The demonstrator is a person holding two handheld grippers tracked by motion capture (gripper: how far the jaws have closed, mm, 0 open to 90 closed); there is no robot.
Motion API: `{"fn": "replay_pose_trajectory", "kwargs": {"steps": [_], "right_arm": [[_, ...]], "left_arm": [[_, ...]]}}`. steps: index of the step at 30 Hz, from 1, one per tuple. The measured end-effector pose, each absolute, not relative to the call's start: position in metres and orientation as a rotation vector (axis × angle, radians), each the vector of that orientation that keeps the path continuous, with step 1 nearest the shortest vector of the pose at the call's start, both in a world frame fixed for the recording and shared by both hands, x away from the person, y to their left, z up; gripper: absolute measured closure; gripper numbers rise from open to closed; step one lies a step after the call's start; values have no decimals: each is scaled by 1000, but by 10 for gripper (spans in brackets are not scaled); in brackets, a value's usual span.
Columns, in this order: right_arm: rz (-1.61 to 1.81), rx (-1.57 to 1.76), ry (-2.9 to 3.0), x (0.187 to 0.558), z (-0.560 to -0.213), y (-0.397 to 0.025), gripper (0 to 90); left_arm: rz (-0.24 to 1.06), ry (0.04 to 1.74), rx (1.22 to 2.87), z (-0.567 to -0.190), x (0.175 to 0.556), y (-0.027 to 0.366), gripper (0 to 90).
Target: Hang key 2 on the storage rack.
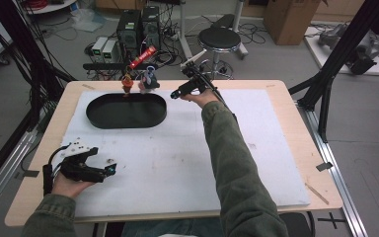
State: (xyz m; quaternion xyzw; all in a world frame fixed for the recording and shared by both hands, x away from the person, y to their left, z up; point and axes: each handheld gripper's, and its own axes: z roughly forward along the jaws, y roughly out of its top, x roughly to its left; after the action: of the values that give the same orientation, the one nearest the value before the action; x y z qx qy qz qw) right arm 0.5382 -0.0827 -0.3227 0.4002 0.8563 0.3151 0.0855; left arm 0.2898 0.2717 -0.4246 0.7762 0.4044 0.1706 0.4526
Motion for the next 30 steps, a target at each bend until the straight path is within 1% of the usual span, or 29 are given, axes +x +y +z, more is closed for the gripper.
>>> {"fn": "replay_pose_trajectory", "kwargs": {"steps": [12, 19, 25, 26, 30], "right_arm": [[1048, 1193, 2507, 513, -314, -123, 7], [1080, 1195, 2480, 496, -316, -144, 8], [1018, 1151, 2468, 486, -310, -155, 8], [1048, 1152, 2427, 478, -305, -159, 8], [1074, 1166, 2395, 464, -307, -168, 8]], "left_arm": [[419, 1001, 1920, -425, 290, 271, 17], [419, 1001, 1924, -425, 290, 270, 17], [417, 1002, 1927, -425, 290, 270, 17], [415, 1003, 1933, -426, 289, 269, 18], [417, 996, 1943, -426, 289, 268, 17]]}}
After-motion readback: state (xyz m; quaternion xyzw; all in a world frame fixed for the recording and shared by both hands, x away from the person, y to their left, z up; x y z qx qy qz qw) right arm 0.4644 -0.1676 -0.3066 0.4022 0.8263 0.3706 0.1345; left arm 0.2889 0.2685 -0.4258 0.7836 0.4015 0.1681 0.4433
